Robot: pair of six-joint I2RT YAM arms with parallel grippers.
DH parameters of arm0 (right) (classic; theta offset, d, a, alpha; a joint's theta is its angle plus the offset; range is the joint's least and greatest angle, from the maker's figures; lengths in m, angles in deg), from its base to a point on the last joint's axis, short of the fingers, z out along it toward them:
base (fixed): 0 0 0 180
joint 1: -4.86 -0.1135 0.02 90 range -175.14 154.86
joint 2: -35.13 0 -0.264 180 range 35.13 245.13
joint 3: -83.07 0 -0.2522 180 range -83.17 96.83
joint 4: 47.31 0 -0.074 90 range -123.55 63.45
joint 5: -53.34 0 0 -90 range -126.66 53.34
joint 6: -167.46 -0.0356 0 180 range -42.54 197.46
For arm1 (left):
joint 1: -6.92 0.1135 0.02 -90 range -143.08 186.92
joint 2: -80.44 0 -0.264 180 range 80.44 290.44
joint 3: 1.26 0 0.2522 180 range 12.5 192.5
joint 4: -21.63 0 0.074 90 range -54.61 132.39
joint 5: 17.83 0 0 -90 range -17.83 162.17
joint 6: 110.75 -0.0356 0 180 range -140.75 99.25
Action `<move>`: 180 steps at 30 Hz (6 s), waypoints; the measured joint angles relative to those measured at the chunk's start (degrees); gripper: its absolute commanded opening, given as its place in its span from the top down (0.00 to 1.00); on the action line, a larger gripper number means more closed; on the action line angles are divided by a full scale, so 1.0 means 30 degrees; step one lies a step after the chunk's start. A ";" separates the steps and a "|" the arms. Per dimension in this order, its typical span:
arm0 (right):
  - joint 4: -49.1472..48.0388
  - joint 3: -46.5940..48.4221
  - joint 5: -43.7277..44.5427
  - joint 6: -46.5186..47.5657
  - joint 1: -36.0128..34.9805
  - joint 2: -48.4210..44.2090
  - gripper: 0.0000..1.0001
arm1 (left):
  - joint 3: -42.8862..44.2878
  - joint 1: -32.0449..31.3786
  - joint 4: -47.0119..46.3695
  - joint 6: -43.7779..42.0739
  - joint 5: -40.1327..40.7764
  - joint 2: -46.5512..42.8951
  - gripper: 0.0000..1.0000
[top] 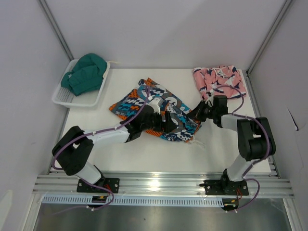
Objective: Fold and stack the shorts
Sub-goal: Fold the shorts
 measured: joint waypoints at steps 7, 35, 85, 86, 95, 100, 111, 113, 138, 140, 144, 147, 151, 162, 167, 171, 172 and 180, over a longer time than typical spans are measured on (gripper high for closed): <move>-0.3337 0.0000 -0.1617 -0.2047 0.1785 0.4699 0.93 | -0.0488 0.0175 -0.0510 -0.0007 -0.0080 -0.0189 0.06; 0.3293 -0.1931 0.2900 0.1457 0.2718 -0.7468 0.01 | -0.1056 0.0372 0.1355 -0.2091 -0.0240 -0.3184 0.10; 0.1785 -0.2106 0.1173 0.2455 0.2914 -0.1443 0.02 | 1.5693 -0.6812 1.3165 -0.6324 0.9369 1.0331 0.01; 0.1785 -0.2106 0.1173 0.2455 0.2914 -0.1443 0.02 | 1.6094 -0.6812 1.3158 -0.6324 0.9369 1.0542 0.01; 0.1778 -0.2106 0.1158 0.2346 0.2914 -0.1435 0.02 | 1.6764 -0.6564 1.3376 -0.6135 0.9224 1.2641 0.01; 0.1763 -0.2106 0.1086 0.2149 0.2914 -0.1399 0.02 | 1.6648 -0.6266 1.3355 -0.5785 0.9180 1.3136 0.01; 0.0896 -0.2579 0.0481 0.1566 0.2914 -0.1319 0.01 | 1.4513 -0.5238 1.0477 -0.5362 0.7155 1.2393 0.39; 0.0714 -0.2747 0.0299 0.1450 0.2885 -0.1377 0.00 | 1.4214 -0.5136 1.0178 -0.5370 0.7023 1.2240 0.45; 0.0000 -0.3410 0.1690 -0.0197 0.1763 -0.1938 0.00 | 1.3879 -0.4284 1.0010 -0.5304 0.4160 1.1912 0.51; -0.0321 -0.3490 0.1785 -0.0648 0.1596 -0.1894 0.01 | 1.3814 -0.4240 0.9996 -0.5180 0.3905 1.1861 0.51; -0.1100 -0.3526 0.2076 -0.1705 0.1122 -0.1552 0.00 | 1.3690 -0.3978 1.0076 -0.4663 0.3096 1.1730 0.51; -0.1384 -0.3526 0.2331 -0.2317 0.0794 -0.1450 0.01 | 1.3500 -0.3810 1.0076 -0.4459 0.2645 1.1584 0.51; -0.1275 -0.3854 0.2885 -0.2827 0.0474 -0.1894 0.01 | 1.3129 -0.3643 1.0091 -0.4320 0.2178 1.1315 0.51; 0.0481 -0.4954 0.4167 -0.4415 0.0051 -0.3876 0.00 | 1.2910 -0.3708 1.0826 -0.4350 0.1115 1.1030 0.52; 0.2871 -0.5158 0.5129 -0.4044 0.0350 -0.5370 0.01 | 1.2910 -0.3723 1.1074 -0.4320 0.1005 1.0987 0.53; 0.4801 -0.5187 0.4648 -0.2783 0.0758 -0.6222 0.01 | 1.2888 -0.3577 1.0790 -0.3854 0.1180 1.0987 0.53; 0.5173 -0.5253 0.4408 -0.2572 0.0758 -0.6390 0.01 | 1.2866 -0.3461 1.0732 -0.3745 0.1217 1.0987 0.53; 0.4481 -0.7482 0.1843 -0.3665 0.0707 -0.8109 0.00 | 1.2830 -0.2892 1.0513 -0.3024 0.1224 1.0987 0.54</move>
